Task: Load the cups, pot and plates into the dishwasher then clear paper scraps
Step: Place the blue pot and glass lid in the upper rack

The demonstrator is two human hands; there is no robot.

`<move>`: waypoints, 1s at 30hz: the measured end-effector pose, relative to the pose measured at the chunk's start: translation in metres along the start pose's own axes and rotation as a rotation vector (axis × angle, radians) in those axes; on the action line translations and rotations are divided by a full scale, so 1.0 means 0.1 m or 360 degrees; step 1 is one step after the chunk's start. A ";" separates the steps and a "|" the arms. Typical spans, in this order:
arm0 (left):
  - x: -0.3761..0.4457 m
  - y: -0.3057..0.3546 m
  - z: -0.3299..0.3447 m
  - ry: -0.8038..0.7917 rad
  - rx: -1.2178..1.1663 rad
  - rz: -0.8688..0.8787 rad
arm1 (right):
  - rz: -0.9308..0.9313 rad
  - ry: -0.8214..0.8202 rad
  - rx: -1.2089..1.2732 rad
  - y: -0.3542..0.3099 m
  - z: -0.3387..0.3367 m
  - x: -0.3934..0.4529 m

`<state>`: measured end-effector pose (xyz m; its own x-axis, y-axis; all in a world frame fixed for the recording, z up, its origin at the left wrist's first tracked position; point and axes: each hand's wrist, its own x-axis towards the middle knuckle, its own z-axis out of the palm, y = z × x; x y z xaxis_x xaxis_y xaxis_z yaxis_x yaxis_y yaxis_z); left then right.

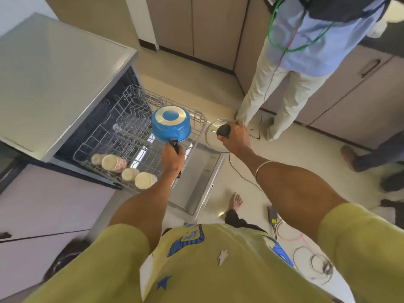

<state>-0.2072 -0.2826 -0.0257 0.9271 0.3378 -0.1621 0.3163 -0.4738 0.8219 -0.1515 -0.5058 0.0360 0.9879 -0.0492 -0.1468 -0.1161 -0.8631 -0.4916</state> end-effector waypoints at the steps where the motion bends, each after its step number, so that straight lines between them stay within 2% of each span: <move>1: 0.04 0.03 0.05 0.0046 0.0000 -0.0038 | -0.0022 -0.0010 -0.0007 0.01 -0.02 0.13; 8: 0.19 0.41 0.40 0.0507 -0.0075 -0.0382 | -0.0353 -0.0185 -0.0026 -0.09 -0.25 0.96; 14: 0.23 0.55 0.55 0.0770 -0.0097 -0.0684 | -0.0616 -0.0337 -0.0057 -0.21 -0.27 1.47; 20: 0.50 0.46 0.54 0.0889 -0.0288 -0.0883 | -0.0759 -0.0478 -0.0047 -0.53 -0.02 1.90; 30: 1.04 0.27 0.30 0.1012 -0.0252 -0.1018 | -0.0950 -0.0697 -0.0094 -1.26 0.39 2.43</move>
<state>-0.0963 -0.2848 -0.0368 0.2842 0.9039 -0.3196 0.6569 0.0592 0.7516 0.0996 -0.3895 0.0287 0.7485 0.6310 -0.2041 0.4458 -0.7066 -0.5496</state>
